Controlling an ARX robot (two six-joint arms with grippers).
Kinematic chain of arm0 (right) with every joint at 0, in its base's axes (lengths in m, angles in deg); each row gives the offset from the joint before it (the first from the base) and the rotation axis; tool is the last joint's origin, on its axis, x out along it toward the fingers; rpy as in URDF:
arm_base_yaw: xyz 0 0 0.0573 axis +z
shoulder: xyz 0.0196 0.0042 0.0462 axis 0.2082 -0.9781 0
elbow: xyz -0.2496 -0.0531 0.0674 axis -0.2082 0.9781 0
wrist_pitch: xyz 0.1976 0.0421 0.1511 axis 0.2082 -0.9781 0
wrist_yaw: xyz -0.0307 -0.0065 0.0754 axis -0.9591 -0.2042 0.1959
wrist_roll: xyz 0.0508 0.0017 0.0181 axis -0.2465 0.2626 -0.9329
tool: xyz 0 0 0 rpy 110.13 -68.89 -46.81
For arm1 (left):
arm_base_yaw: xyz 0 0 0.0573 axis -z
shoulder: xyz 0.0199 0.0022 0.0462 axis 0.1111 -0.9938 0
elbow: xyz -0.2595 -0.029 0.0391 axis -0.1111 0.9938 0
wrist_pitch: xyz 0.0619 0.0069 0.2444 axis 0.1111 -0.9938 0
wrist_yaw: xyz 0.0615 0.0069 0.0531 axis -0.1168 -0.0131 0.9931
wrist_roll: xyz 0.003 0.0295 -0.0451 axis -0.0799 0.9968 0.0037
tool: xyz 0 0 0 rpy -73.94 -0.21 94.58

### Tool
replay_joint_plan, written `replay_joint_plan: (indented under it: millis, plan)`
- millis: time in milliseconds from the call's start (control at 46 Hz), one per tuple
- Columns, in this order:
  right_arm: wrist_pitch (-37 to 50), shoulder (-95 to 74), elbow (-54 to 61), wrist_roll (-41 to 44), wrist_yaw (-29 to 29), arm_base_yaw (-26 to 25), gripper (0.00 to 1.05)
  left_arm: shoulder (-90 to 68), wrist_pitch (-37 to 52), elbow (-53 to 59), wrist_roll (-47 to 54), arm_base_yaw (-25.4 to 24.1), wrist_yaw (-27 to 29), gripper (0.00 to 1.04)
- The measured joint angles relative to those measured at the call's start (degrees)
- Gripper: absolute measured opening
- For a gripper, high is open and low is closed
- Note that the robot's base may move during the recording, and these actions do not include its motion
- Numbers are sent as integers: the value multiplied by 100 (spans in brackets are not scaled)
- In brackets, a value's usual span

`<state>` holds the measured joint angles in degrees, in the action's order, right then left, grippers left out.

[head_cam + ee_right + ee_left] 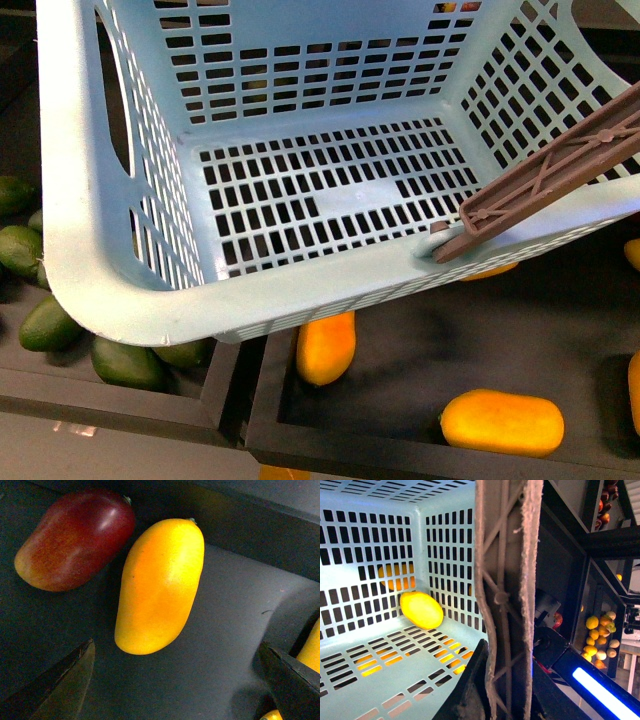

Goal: Pick lemon and mango into basket

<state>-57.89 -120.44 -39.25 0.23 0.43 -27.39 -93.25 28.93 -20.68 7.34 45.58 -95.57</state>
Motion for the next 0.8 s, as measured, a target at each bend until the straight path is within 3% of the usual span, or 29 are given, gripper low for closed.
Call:
replay_joint_plan:
  millis: [804]
  plan:
    - [-291,-1187,-1080,-315,-13,-4,96,0,0,0,0,2,-2,8]
